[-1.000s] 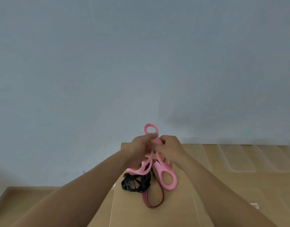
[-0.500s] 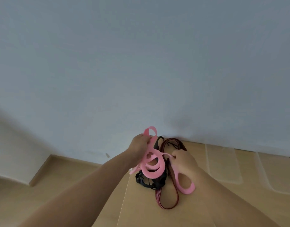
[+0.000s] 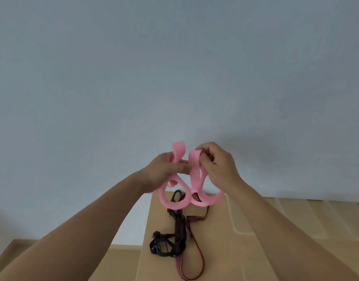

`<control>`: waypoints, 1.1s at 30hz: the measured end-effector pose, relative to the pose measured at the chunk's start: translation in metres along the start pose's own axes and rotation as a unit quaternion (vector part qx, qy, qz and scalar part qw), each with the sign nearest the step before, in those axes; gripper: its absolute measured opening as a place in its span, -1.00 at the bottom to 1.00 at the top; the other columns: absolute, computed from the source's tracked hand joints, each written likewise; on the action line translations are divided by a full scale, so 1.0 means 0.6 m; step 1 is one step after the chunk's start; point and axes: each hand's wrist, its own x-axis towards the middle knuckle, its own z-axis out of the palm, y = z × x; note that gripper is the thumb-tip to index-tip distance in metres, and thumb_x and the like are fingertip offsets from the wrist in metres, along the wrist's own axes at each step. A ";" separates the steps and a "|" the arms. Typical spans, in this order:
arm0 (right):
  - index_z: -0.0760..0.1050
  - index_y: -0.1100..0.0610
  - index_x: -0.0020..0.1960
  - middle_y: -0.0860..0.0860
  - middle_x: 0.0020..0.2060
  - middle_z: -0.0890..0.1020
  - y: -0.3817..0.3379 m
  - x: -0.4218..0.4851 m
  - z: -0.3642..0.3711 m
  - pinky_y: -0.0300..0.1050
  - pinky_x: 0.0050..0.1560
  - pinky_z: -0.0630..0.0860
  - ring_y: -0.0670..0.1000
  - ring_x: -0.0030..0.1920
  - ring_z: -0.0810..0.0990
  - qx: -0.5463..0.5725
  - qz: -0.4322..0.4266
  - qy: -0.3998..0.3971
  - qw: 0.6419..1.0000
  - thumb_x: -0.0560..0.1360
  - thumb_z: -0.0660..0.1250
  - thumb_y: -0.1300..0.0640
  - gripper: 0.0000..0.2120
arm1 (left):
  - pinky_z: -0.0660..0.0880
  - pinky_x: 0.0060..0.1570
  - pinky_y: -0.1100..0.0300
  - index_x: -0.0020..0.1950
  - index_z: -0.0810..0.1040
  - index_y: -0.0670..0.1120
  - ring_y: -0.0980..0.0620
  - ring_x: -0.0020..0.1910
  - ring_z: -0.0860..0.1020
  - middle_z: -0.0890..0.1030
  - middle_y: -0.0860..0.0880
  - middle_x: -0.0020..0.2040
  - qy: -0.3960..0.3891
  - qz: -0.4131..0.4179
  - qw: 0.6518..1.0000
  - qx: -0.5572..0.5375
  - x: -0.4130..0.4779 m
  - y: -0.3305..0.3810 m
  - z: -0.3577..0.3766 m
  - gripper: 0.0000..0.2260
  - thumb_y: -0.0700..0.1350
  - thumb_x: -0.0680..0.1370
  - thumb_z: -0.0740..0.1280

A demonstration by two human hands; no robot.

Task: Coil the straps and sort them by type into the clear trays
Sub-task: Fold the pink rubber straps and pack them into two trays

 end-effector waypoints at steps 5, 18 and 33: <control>0.55 -0.16 0.00 -0.25 -0.24 0.63 -0.045 -0.001 -0.017 -0.27 -0.14 0.53 -0.21 -0.18 0.59 -0.023 -0.005 0.095 0.995 0.57 0.26 0.11 -0.82 | 0.49 -0.28 0.10 0.02 0.60 -0.17 -0.06 -0.28 0.53 0.61 -0.12 -0.20 0.023 0.039 0.999 0.002 -0.010 0.023 0.028 -0.78 -0.11 0.42 0.43; 0.64 0.11 0.02 0.05 -0.08 0.70 -0.035 -0.165 -0.049 0.01 0.00 0.52 0.07 -0.06 0.63 0.172 0.143 0.114 0.968 0.62 0.17 -0.12 -0.62 | 0.59 -0.07 0.00 0.18 0.54 -0.31 -0.18 -0.09 0.65 0.66 -0.23 -0.07 -0.043 0.042 0.979 -0.197 0.001 0.060 0.107 -0.73 -0.25 0.52 0.42; 0.50 0.22 -0.11 0.09 -0.38 0.56 0.135 -0.334 -0.197 -0.15 -0.49 0.42 -0.02 -0.50 0.45 0.173 0.312 0.100 0.929 0.62 0.26 0.11 -0.80 | 0.59 -0.35 0.00 0.15 0.43 -0.24 -0.08 -0.38 0.60 0.58 -0.22 -0.16 0.030 -0.204 0.961 -0.183 0.051 -0.049 0.384 -0.72 -0.12 0.56 0.41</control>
